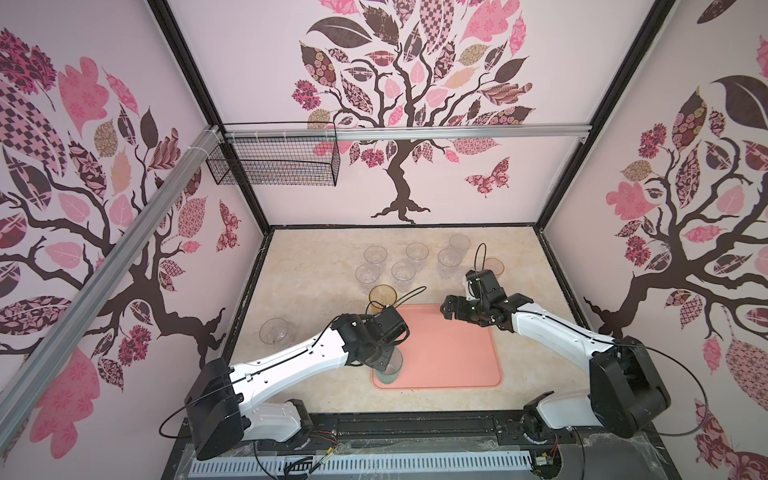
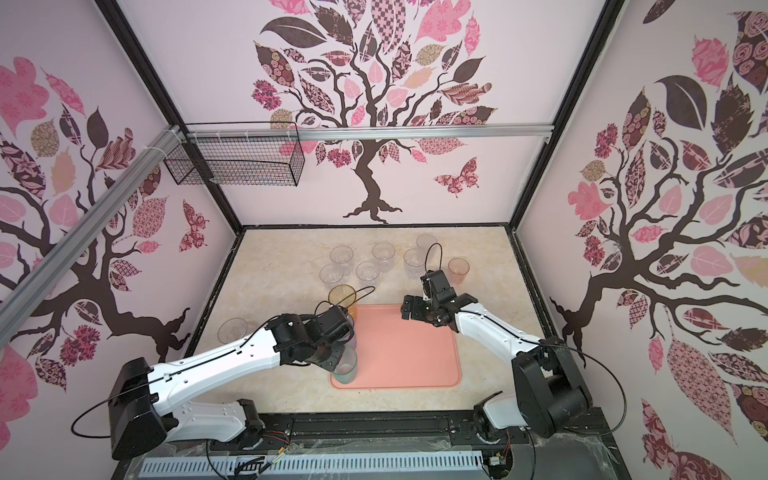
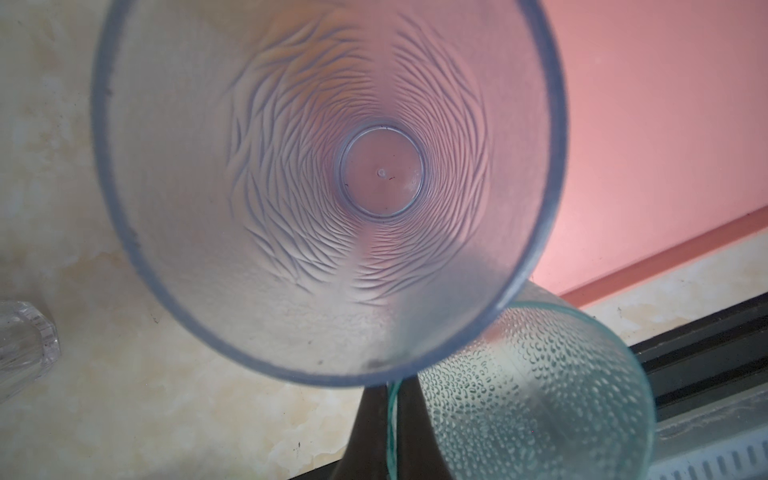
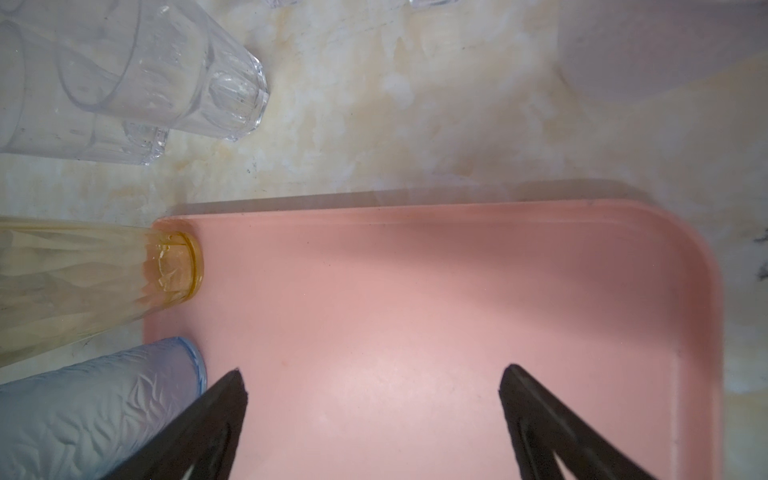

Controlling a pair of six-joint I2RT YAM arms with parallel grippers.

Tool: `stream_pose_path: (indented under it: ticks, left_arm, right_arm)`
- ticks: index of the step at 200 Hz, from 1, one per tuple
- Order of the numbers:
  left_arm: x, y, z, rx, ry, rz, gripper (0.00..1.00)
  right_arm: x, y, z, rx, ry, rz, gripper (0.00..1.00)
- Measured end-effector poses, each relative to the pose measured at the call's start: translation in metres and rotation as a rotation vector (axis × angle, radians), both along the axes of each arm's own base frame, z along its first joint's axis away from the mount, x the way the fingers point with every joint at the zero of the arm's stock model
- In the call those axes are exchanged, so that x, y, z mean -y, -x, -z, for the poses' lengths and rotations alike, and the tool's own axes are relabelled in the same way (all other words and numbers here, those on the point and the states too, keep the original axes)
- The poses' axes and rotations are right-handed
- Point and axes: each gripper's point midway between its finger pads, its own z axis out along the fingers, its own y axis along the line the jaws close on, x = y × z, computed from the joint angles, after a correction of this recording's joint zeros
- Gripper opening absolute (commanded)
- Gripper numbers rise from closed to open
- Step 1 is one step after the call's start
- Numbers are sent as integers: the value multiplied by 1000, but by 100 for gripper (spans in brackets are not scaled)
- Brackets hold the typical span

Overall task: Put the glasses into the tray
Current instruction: 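Carry the teal glass over the pink tray and lower it beside the pale blue glass, then release the teal glass and draw the left gripper back from the tray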

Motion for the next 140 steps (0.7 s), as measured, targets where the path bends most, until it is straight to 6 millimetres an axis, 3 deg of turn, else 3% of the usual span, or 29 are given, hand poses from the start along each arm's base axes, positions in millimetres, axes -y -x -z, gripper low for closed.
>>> stream_pose_path:
  ticks: [28, 103, 140]
  left_arm:
    - [-3, -3, -1, 3, 4, -13, 3]
    - [-8, 0, -1, -8, -25, -2, 26]
    - [-8, -5, -20, 25, -12, 6, 32]
  right_arm:
    - [1, 3, 5, -11, 0, 2, 98]
    - [0, 2, 4, -6, -4, 1, 98]
    - [0, 1, 4, -4, -5, 1, 98]
